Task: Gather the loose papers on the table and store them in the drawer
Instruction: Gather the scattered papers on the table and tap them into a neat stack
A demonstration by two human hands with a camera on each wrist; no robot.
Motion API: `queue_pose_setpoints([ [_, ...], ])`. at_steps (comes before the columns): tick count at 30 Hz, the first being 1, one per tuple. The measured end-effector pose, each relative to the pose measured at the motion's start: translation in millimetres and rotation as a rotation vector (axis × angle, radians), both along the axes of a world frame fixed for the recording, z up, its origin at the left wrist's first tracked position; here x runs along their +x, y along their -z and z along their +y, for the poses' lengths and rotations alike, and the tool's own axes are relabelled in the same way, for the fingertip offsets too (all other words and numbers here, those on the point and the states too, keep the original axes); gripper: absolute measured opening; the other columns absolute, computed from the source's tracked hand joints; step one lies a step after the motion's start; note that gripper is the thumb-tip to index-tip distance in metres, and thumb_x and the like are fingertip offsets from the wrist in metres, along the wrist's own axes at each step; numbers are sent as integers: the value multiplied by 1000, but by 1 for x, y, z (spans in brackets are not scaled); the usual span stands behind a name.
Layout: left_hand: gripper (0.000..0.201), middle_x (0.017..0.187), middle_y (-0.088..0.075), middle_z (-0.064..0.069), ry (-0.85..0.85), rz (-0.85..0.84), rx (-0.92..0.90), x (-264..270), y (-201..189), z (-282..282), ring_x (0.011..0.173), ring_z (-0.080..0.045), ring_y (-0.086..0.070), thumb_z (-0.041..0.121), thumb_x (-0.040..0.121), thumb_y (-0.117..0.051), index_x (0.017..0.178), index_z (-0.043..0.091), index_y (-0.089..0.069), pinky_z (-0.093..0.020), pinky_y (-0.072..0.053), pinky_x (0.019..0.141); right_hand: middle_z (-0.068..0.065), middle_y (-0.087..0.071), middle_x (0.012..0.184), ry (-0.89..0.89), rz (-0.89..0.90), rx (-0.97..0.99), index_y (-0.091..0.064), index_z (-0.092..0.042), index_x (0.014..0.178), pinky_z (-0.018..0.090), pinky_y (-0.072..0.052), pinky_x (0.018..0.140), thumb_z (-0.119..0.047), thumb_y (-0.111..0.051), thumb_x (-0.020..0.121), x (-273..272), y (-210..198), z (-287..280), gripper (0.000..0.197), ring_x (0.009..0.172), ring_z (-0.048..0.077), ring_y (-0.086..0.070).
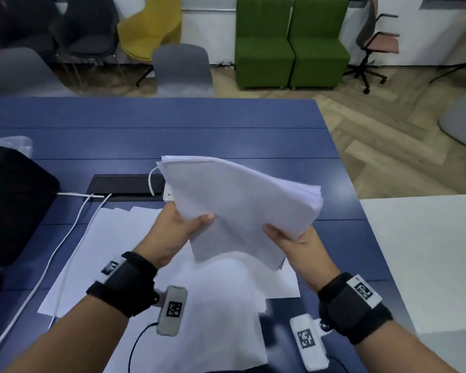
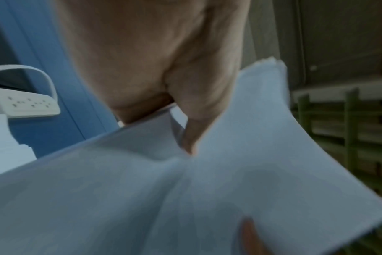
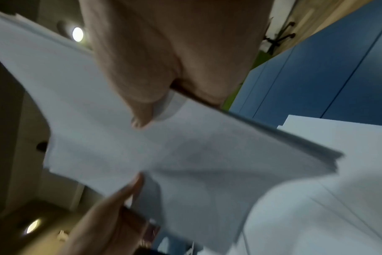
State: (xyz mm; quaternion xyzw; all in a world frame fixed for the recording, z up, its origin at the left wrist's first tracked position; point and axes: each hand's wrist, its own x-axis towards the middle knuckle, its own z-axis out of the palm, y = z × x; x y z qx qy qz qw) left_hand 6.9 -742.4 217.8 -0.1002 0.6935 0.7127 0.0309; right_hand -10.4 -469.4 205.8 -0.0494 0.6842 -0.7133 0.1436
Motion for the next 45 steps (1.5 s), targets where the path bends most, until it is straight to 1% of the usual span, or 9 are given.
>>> queue_pose_setpoints([
  [3, 22, 113, -83, 2, -231, 51, -82, 3, 10, 17, 107, -15, -78, 9, 96, -77, 118, 10, -77, -34, -60, 93, 16, -72, 81, 147, 80, 72, -76, -5, 92, 29, -51, 76, -30, -77, 95, 5, 14, -19, 25, 78, 10, -58],
  [6, 25, 109, -83, 5, -297, 22, -138, 6, 23, 24, 103, -11, -78, 18, 93, -83, 117, 16, -77, -39, -62, 94, -11, -81, 89, 175, 85, 94, -79, -21, 96, 18, -56, 81, -13, -79, 93, 6, 29, -26, 8, 85, 3, -72],
  [11, 69, 126, -75, -2, -308, 31, 28, 15, 41, 28, 118, -20, -72, 38, 79, -94, 133, 16, -58, -35, -61, 95, 3, -82, 100, 116, -60, 261, -77, -17, 104, 49, -62, 91, -53, -89, 77, 4, 75, -15, 46, 95, 23, -78],
  [16, 64, 129, -72, 1, -525, 116, 87, 4, 27, 34, 127, -16, -61, 65, 78, -79, 124, 25, -60, -35, -48, 109, -10, -83, 98, 80, -22, 247, -80, -21, 109, 23, -57, 82, -22, -86, 87, 6, 80, -7, 23, 86, 6, -76],
  [21, 15, 128, -74, 2, -566, 75, 52, -15, 16, 34, 124, -16, -64, 41, 94, -75, 103, 31, -68, -33, -47, 105, -15, -79, 111, -6, 31, 307, -78, -28, 115, 22, -54, 92, -24, -85, 87, 0, 76, -14, 29, 105, 2, -73],
  [31, 26, 116, -82, -2, -480, 160, 110, -9, 12, 22, 127, -21, -67, 37, 110, -57, 125, 18, -65, -44, -41, 120, -23, -72, 129, 4, 116, 317, -71, -36, 129, 24, -50, 107, -26, -74, 96, 2, 65, -22, 34, 122, -4, -65],
  [36, 51, 129, -74, 10, -397, 83, 23, -6, 16, 23, 127, -10, -62, 73, 82, -64, 119, 38, -70, -37, -43, 117, -33, -74, 81, -32, 52, 339, -71, -44, 112, 16, -53, 75, -30, -83, 90, 5, 71, -29, 28, 68, -8, -66],
  [38, 61, 131, -72, 12, -378, 81, 51, -5, 17, 23, 132, -11, -60, 75, 83, -59, 122, 30, -73, -37, -43, 118, -31, -77, 95, 40, 116, 347, -74, -38, 117, 19, -57, 84, -30, -86, 87, 3, 76, -27, 33, 84, -8, -71],
  [45, 24, 122, -78, 9, -439, 60, 46, -13, 9, 22, 126, -12, -66, 39, 103, -66, 113, 21, -78, -35, -48, 110, -2, -64, 59, 94, 30, 445, -66, -25, 69, 37, -50, 54, -40, -84, 86, -3, 78, -33, 29, 52, 16, -53],
])
